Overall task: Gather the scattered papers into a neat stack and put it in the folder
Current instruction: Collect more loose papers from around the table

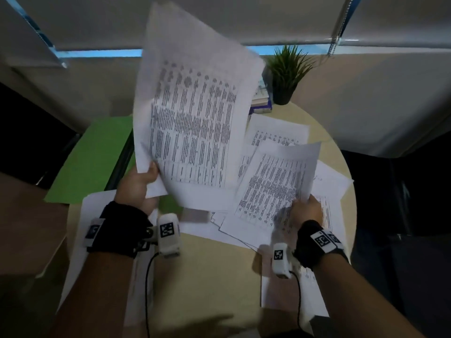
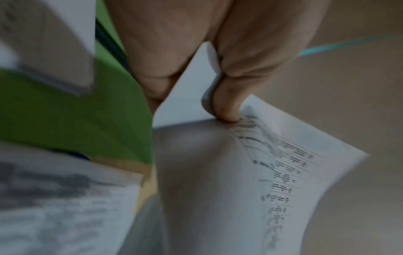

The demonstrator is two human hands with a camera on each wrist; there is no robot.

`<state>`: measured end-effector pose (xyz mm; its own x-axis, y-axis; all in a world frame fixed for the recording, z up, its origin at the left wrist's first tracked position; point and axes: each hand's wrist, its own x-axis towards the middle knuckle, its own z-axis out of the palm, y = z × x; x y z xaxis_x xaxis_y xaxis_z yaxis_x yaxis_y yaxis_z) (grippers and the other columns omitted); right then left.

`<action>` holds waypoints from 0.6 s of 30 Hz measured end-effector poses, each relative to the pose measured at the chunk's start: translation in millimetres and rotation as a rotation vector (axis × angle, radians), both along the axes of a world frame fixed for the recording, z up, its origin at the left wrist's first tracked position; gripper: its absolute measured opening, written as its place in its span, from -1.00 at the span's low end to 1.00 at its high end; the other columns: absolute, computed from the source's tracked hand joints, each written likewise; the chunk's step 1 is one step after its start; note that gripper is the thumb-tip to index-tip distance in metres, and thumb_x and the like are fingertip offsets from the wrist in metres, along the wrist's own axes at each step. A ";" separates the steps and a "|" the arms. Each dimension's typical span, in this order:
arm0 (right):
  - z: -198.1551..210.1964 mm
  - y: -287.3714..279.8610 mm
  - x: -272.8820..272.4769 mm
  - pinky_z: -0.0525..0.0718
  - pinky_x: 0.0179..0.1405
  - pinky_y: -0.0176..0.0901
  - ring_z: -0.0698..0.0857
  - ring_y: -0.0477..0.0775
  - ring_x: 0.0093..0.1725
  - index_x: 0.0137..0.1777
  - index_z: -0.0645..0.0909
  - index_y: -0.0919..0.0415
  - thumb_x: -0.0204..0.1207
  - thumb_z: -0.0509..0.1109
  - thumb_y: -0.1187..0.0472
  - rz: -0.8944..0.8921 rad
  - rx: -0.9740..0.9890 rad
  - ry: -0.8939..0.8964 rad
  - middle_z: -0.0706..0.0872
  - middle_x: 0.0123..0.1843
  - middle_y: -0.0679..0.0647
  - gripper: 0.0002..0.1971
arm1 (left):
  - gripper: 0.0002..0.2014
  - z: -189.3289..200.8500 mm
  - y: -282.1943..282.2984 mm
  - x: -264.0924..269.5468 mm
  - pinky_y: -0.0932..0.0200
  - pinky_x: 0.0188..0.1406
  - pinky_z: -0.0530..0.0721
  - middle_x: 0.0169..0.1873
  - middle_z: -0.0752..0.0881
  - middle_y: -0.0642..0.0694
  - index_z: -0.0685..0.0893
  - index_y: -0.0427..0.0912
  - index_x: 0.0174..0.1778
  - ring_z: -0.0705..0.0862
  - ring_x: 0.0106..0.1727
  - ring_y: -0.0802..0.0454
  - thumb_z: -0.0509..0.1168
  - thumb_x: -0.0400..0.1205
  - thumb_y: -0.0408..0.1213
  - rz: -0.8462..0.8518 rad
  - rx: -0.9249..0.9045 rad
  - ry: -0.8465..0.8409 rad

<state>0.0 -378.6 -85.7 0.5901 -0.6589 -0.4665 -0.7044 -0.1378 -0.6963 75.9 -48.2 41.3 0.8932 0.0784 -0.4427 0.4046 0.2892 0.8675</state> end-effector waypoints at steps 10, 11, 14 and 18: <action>15.6 10.5 22.3 0.66 -0.12 0.27 0.62 0.24 -0.22 -0.07 0.54 0.23 0.60 0.27 0.30 0.182 0.531 -0.090 0.61 -0.28 0.21 -0.95 | -0.79 -31.9 -55.1 -1.6 -0.22 0.09 0.69 -0.01 0.75 -0.33 0.63 -0.40 0.08 0.73 -0.03 -0.27 0.28 0.68 -0.30 -0.250 0.541 0.178; 13.4 7.8 22.4 0.62 -0.09 0.21 0.61 0.24 -0.16 -0.09 0.55 0.18 0.56 0.32 0.24 0.188 0.553 -0.070 0.60 -0.26 0.16 -0.97 | -0.78 -46.0 -59.5 -5.2 -0.08 0.08 0.66 0.02 0.72 -0.29 0.63 -0.40 0.13 0.69 0.02 -0.24 0.27 0.68 -0.31 -0.292 0.672 0.202; 9.3 3.8 16.9 0.57 -0.08 0.08 0.63 0.22 -0.13 0.00 0.61 0.20 0.48 0.41 0.12 0.172 0.624 -0.060 0.65 -0.17 0.13 -0.82 | -0.69 -87.8 -66.9 -23.0 -0.01 0.06 0.66 0.03 0.73 -0.30 0.64 -0.37 0.24 0.70 0.06 -0.26 0.23 0.66 -0.26 -0.380 0.942 0.307; 12.1 7.5 4.8 0.57 0.34 0.20 0.63 0.21 0.38 0.49 0.53 0.16 0.68 0.15 -0.22 0.169 0.947 -0.093 0.63 0.45 0.16 -0.43 | -0.69 -111.8 -76.9 -37.0 -0.05 0.14 0.64 0.15 0.70 -0.40 0.63 -0.38 0.25 0.67 0.14 -0.34 0.19 0.69 -0.29 -0.432 0.964 0.351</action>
<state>4.8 -371.1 -73.6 0.7042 0.0633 -0.7072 -0.6630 0.4152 -0.6230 38.8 -125.1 -70.5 0.7654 0.2385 -0.5978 0.5759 -0.6684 0.4708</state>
